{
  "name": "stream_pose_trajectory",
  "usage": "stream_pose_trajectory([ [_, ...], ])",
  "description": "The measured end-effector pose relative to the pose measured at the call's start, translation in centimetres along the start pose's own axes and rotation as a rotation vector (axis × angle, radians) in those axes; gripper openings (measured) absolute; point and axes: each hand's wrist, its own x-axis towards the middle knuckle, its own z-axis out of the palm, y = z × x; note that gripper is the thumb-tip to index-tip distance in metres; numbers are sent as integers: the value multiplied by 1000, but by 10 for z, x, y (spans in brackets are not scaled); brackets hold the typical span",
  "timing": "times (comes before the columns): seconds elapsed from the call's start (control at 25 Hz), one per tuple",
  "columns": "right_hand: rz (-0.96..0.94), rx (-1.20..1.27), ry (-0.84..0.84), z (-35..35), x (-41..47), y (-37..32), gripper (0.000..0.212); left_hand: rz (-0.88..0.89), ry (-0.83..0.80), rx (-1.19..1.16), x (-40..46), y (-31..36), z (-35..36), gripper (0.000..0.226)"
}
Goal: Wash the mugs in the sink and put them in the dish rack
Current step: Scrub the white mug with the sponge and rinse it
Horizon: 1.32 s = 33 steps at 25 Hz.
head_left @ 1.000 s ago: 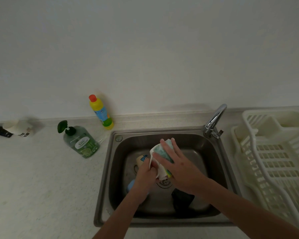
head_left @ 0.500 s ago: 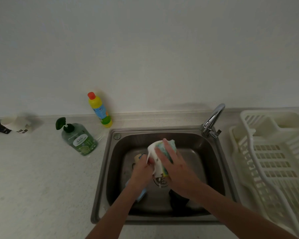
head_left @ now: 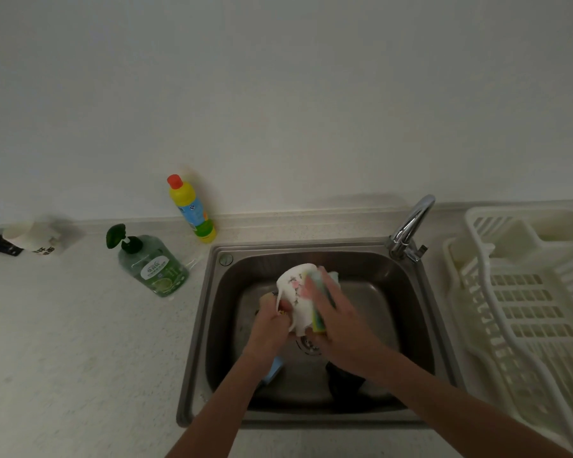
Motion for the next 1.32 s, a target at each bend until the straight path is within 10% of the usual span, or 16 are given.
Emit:
stream_pose_trajectory([
  [0.12, -173, -256, -12, 9, 6, 2, 87, 47, -29, 109, -5, 8, 5, 21],
  [0.4, 254, 523, -174, -23, 27, 15, 102, -59, -70, -241, -6, 5, -9, 22],
  [0.68, -139, -284, -28, 0, 25, 0, 101, 10, -38, 75, 10, 6, 2, 26],
  [0.92, 235, 489, -213, -19, 32, 14, 97, -75, -84, -223, 12, 5, -19, 29],
  [1.16, -138, -311, -34, 9, 31, -3, 97, 40, -87, 146, 16, 9, -7, 23],
  [1.32, 127, 211, -119, -1, 40, 13, 105, -40, -78, -24, 15, 7, -18, 26],
])
